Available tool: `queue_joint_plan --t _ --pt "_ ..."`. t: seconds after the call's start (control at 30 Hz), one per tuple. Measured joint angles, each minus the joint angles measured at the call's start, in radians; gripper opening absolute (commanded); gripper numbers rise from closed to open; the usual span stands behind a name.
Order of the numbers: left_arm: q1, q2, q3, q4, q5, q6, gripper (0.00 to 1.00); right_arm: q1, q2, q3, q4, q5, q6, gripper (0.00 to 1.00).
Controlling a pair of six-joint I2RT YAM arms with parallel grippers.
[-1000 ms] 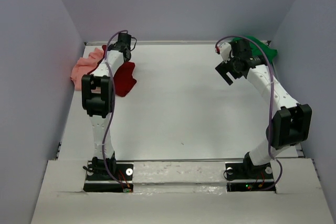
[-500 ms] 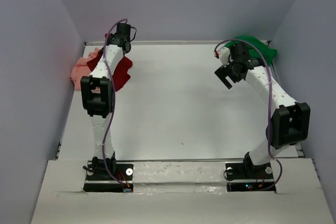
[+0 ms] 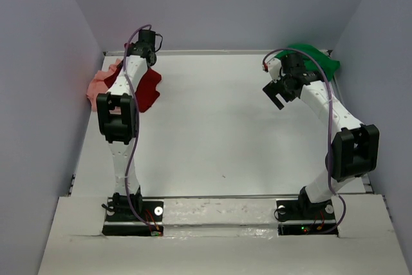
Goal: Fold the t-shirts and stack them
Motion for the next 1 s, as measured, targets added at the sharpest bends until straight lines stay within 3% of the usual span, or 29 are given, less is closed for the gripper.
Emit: queue_joint_plan --t 0.33,1.0 --pt "0.055 0.000 0.007 -0.030 0.060 -0.034 0.00 0.000 0.012 0.000 -0.001 0.000 0.003 0.99" --pt "0.058 0.000 0.100 -0.077 0.084 -0.050 0.00 0.000 0.032 0.000 -0.008 -0.007 0.011 0.99"
